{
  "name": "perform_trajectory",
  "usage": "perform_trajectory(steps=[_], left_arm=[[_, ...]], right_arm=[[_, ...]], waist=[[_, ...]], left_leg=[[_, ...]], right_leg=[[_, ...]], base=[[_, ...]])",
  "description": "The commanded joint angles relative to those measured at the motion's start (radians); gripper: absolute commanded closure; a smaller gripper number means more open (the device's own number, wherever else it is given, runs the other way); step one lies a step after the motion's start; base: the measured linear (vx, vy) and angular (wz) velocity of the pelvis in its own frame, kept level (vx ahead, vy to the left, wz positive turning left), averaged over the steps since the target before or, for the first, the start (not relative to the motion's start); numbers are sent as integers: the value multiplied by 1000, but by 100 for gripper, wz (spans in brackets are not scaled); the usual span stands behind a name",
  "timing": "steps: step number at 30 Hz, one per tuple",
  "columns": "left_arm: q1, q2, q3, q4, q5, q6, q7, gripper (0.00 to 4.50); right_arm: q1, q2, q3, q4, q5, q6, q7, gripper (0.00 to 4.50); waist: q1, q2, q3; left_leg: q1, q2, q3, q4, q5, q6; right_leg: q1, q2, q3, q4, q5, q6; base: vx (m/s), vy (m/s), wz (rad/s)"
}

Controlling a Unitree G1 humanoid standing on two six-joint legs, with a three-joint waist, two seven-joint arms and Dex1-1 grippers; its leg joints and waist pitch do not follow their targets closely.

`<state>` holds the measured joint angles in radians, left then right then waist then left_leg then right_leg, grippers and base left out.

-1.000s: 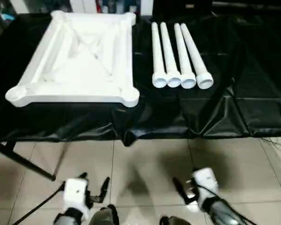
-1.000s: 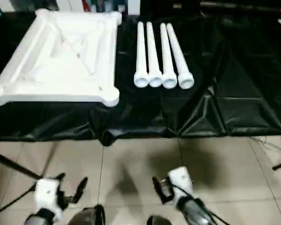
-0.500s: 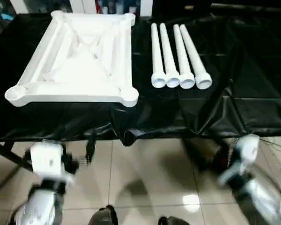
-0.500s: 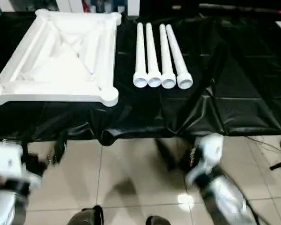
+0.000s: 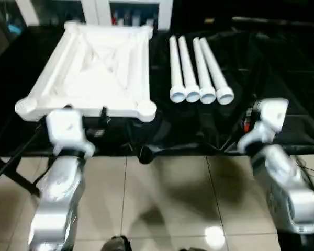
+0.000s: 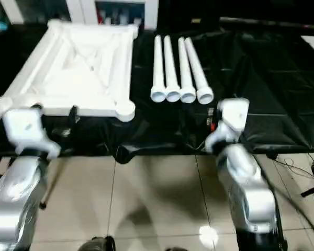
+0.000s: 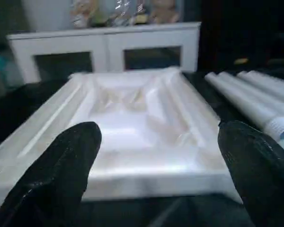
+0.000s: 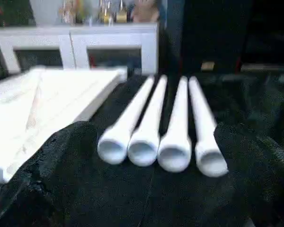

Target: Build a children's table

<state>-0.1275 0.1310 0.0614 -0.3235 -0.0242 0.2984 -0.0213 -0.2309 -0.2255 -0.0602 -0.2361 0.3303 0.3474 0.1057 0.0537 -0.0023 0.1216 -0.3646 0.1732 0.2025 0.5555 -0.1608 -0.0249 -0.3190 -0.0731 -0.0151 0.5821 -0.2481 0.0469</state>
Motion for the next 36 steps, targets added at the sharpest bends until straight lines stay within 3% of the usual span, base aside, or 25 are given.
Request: perform_trajectory(steps=[1,2,3,6,7,8,9,11,13,14,15,16,18,20,21,23,26,28,29,31,32,33,34,35,36], left_arm=[[-3,21,-6,50,15,18,-13,3],[-3,21,-9,55,24,21,-11,3],[-3,22,-8,56,23,21,-12,3],[-7,27,-2,105,17,-15,-26,3],[-4,23,-5,108,19,-15,-23,3],[-3,18,-5,100,16,-7,-20,3],[-4,11,-3,92,9,4,-18,3],[-8,10,-5,98,10,11,-11,3],[-8,12,-5,100,10,12,-11,3],[-14,15,-5,102,7,12,-15,3],[-24,19,-4,106,5,14,-20,3],[-31,23,-2,113,4,13,-23,3],[-43,30,4,129,9,14,-28,3],[-50,32,8,135,8,16,-35,3],[-52,34,8,137,6,17,-41,3],[-53,35,6,137,6,18,-43,3],[-62,27,1,149,1,26,-43,3],[-64,19,1,163,-8,25,-37,3],[-65,17,1,169,-13,23,-36,3],[-70,12,-6,177,-13,16,-39,3],[-77,3,-9,179,-17,11,-44,3],[-77,3,-9,179,-17,11,-44,3],[-76,-2,-8,177,-20,9,-46,3],[-72,-7,-6,173,-22,7,-45,3],[-72,-7,-6,173,-22,7,-45,3]], right_arm=[[23,13,23,-1,-29,5,-10,0],[32,11,31,-1,-40,1,-11,0],[35,12,36,-3,-43,-2,-10,0],[45,38,58,-3,-55,-17,-14,0],[46,38,68,-4,-58,-9,-12,0],[45,35,72,-8,-56,0,-7,0],[43,35,74,-11,-48,6,4,0],[46,50,88,28,-57,-19,20,0],[50,54,94,37,-76,-11,7,0],[52,66,87,31,-62,-3,3,0],[55,84,74,24,-40,8,-5,0],[56,97,66,20,-28,21,-11,0],[58,108,67,25,-27,51,-26,0],[56,114,68,31,-34,45,-38,0],[56,117,73,35,-64,19,-56,0],[55,117,75,39,-87,4,-68,0],[47,115,70,50,-89,7,-61,0],[37,119,60,58,-99,-3,-63,0],[33,120,56,59,-104,-6,-66,0],[23,111,51,68,-108,6,-65,0],[15,99,49,84,-112,21,-61,0],[15,99,49,84,-112,21,-61,0],[12,88,55,93,-126,25,-62,0],[10,80,60,101,-141,25,-64,0],[10,80,60,101,-141,25,-64,0]], waist=[[6,4,-69],[12,27,-98],[-2,22,-102],[-20,47,-113],[-47,68,-122],[-74,66,-141],[-69,68,-138],[-44,52,-114],[-26,-10,-98],[17,-25,-81],[16,-26,-91],[22,-21,-91],[18,1,-91],[9,51,-103],[-18,69,-90],[-59,93,-112],[-80,68,-117],[-47,29,-132],[-18,26,-136],[-9,40,-135],[-20,71,-138],[-60,100,-145],[-86,105,-136],[-107,89,-157],[-107,89,-157]], left_leg=[[-66,2,-45,-63,-301,102],[-51,-4,-57,-32,-215,176],[-64,-9,-66,-20,-164,216],[5,-11,-114,-20,-22,341],[95,12,-199,-23,25,478],[202,122,-253,-2,75,494],[180,139,-262,-3,131,512],[97,113,-183,-42,-21,443],[41,19,-114,-27,-290,292],[17,-63,-63,124,-308,181],[-10,-50,-89,160,-239,148],[-46,-51,-108,177,-163,96],[-40,-46,-116,146,-146,71],[15,-15,-103,27,-153,56],[45,29,-132,-29,-374,40],[135,82,-194,-68,-602,40],[151,69,-201,-65,-501,223],[-1,-56,-97,34,-263,240],[-47,-50,-94,100,-141,214],[-69,-20,-108,87,-52,157],[-35,-3,-107,22,-10,138],[72,39,-172,-17,-17,203],[140,71,-217,-30,-120,255],[190,120,-279,-16,-103,427],[190,120,-279,-16,-103,427]], right_leg=[[94,-64,-24,-110,-355,-66],[109,-106,-53,-137,-361,-55],[120,-99,-67,-137,-311,-68],[121,-25,-137,-107,-175,-142],[58,36,-151,-26,-166,-135],[-71,13,-86,73,-207,-93],[-86,2,-71,111,-193,-57],[-98,-11,-31,151,-40,11],[-35,-61,47,-4,-13,-28],[4,-160,147,-128,-528,-49],[39,-181,161,-127,-702,-86],[65,-157,151,-109,-804,-110],[68,-121,119,-105,-748,-197],[57,-46,40,-96,-562,-259],[18,4,1,-55,-505,-234],[-28,14,-25,21,-250,-238],[-47,-19,-29,38,-14,-151],[119,-78,55,-52,41,-225],[155,-140,104,-98,-133,-286],[152,-110,70,-95,-232,-305],[128,-47,4,-78,-232,-262],[50,26,-54,-3,-181,-192],[-26,34,-62,52,-201,-169],[-105,4,-47,146,-150,-19],[-105,4,-47,146,-150,-19]], base=[[50,9,24],[50,9,24],[97,27,59],[124,22,62],[150,-14,51],[150,-14,51],[99,-36,25],[52,-43,9],[22,-82,9],[12,-105,13],[37,-95,8],[47,-56,-1],[23,-28,-1],[0,0,0],[60,82,7],[83,99,6],[105,68,9],[99,18,10],[64,2,6],[109,16,5],[108,25,1],[166,41,-4],[181,47,-1],[181,47,-1],[132,29,1]])
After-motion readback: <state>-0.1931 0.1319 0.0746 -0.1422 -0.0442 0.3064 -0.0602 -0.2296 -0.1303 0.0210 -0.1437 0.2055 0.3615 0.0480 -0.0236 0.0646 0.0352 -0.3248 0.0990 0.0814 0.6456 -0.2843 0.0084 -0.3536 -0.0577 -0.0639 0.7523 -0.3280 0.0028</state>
